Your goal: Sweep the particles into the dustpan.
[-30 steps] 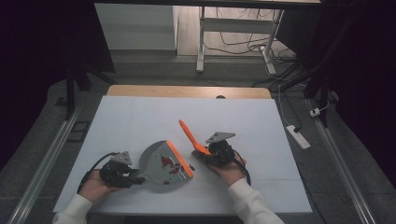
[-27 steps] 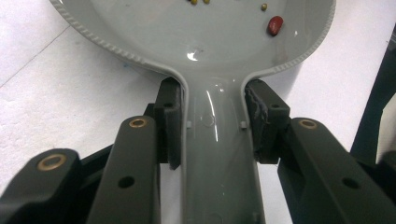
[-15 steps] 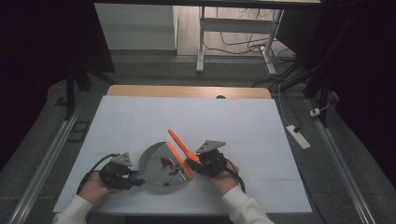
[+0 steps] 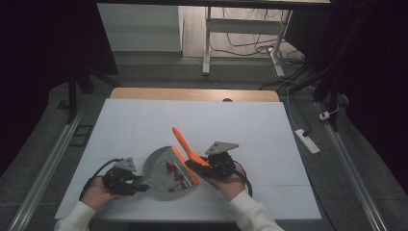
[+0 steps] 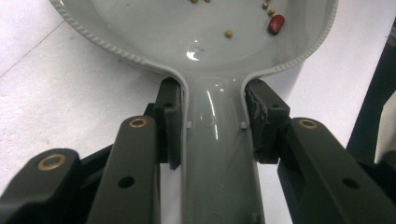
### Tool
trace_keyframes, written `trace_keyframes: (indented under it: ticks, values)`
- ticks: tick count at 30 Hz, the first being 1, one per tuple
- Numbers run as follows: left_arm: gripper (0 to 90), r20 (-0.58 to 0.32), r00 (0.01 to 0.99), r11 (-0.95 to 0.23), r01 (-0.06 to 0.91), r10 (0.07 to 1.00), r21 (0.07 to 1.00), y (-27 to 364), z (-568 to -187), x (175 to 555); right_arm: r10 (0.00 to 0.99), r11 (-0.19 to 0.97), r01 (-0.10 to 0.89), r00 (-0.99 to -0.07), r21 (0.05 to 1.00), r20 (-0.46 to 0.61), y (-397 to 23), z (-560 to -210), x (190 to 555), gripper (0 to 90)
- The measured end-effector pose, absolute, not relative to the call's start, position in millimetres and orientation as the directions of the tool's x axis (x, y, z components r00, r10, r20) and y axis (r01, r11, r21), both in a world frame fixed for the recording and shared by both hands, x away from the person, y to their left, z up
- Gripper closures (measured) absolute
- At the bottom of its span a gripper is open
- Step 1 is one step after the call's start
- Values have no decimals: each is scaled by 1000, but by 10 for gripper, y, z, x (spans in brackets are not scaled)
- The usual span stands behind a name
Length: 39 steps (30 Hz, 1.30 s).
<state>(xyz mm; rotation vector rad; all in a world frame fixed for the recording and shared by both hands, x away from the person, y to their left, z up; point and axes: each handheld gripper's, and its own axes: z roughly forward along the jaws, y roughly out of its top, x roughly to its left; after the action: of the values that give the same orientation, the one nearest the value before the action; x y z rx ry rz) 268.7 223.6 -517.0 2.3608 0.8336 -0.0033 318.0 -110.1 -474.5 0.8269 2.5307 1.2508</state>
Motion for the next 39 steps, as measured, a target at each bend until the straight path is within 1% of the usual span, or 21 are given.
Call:
trace_keyframes:
  ticks: [5,10,12,19,21,24,26,31,35,39]
  values:
    - [621,-200,799,-600,567,567,564,2234,-5177,2685,603,476,408,-796,779,48,-1241,-4740,3265,696]
    - [621,-203,798,-598,569,568,564,2231,-5183,2685,610,508,438,-791,742,49,-1243,-4853,3309,696]
    - [621,-201,798,-599,569,568,564,2232,-5183,2684,596,529,436,-802,728,48,-1192,-4898,3291,696]
    - [621,-203,795,-596,572,571,563,2231,-5191,2683,542,559,384,-840,735,27,-998,-4886,3140,696]
    - [620,-203,795,-596,572,571,564,2231,-5191,2682,516,542,389,-854,745,70,-970,-4857,3113,696]
    - [620,-205,795,-594,573,571,565,2232,-5192,2681,483,565,361,-874,742,58,-892,-4845,3050,696]
    - [620,-206,795,-593,572,571,566,2234,-5193,2682,463,552,353,-883,756,74,-889,-4823,3043,696]
    - [620,-204,797,-591,568,568,572,2242,-5194,2682,525,502,348,-850,792,42,-1050,-4723,3109,696]
    - [620,-197,795,-585,566,574,581,2246,-5193,2674,568,467,371,-822,803,50,-1210,-4676,3195,696]
    - [620,-201,787,-568,573,584,591,2274,-5192,2681,586,450,378,-808,809,51,-1308,-4653,3251,696]
